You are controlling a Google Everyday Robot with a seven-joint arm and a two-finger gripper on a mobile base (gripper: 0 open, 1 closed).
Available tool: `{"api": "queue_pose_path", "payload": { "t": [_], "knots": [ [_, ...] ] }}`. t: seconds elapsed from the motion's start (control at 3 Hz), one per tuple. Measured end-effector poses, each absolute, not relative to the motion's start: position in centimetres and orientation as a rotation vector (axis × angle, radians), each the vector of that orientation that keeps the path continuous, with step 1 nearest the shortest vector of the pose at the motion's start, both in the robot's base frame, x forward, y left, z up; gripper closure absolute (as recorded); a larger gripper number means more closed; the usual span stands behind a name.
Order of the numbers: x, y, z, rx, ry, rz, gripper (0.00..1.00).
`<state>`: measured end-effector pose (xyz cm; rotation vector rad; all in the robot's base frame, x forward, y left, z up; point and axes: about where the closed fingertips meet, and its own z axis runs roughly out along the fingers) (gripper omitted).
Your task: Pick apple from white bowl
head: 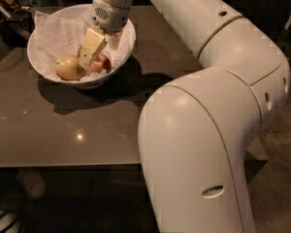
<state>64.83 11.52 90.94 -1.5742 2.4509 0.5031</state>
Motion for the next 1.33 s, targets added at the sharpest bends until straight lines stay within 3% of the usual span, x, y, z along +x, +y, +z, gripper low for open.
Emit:
{"api": "queue_pose_path", "payload": {
  "t": [0.67, 1.33],
  "knots": [
    [65.3, 12.1, 90.5, -1.619, 2.433, 0.474, 0.23],
    [65.6, 12.7, 90.1, -1.653, 2.423, 0.45, 0.24]
  ]
}}
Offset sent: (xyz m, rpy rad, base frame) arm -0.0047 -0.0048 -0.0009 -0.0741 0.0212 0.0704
